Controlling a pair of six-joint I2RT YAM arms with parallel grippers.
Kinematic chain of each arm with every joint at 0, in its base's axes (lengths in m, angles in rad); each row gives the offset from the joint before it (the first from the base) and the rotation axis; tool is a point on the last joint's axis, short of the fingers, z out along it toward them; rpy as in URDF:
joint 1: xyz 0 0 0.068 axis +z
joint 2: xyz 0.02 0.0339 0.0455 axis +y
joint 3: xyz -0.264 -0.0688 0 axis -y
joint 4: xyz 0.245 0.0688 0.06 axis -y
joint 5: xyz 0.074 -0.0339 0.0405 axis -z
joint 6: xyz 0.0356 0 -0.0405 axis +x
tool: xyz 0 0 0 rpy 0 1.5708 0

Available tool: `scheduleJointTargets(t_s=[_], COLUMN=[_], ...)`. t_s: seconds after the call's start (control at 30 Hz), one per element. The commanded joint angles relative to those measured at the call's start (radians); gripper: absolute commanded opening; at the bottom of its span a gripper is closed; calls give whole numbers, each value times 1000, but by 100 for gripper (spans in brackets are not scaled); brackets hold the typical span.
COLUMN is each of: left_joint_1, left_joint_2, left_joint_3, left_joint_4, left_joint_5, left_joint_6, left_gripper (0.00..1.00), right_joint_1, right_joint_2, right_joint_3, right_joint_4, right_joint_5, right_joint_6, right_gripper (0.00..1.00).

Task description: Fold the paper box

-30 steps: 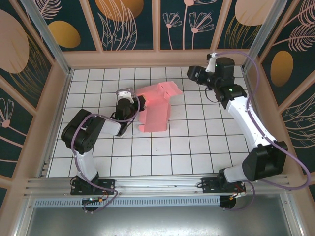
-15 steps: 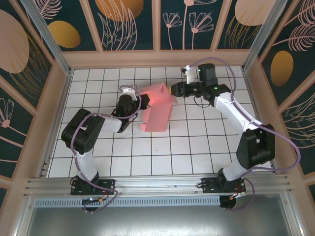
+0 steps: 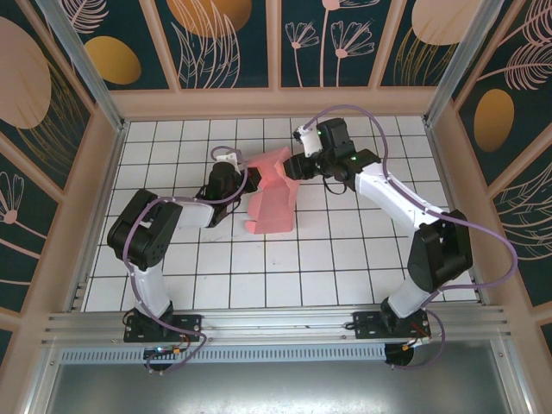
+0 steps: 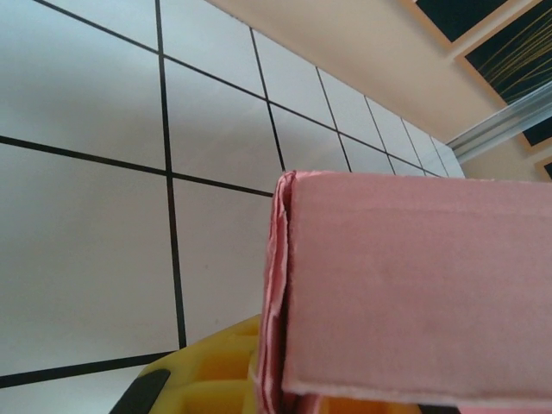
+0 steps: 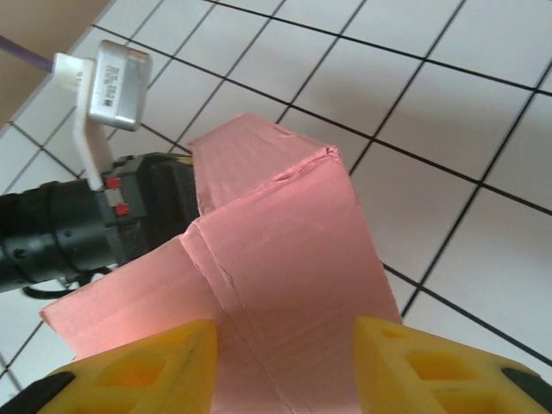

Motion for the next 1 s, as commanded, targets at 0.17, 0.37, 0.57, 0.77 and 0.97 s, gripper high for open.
scheduleJointTargets(t_s=[0.17, 0.37, 0.57, 0.77, 0.97], left_joint_1=[-1, 3, 3, 17, 31], left_joint_2=[-34, -33, -33, -39, -37], left_joint_3=[37, 44, 53, 39, 33], left_joint_4=[-34, -41, -15, 2, 36], left_joint_5=[-16, -66, -63, -47, -20], left_joint_6=[-10, -72, -105, -162, -215], left_gripper=[0, 0, 0, 0, 0], right_joint_1=[-54, -58, 0, -65, -145], right_joint_2=[-85, -189, -157, -153, -190], right_joint_3=[0, -104, -183, -251, -328], right_joint_4=[36, 56, 85, 70, 88], right_joint_5=[-53, -6, 101, 140, 69], right_joint_6=[57, 42, 195, 310, 321], right_gripper=[51, 82, 86, 83, 81])
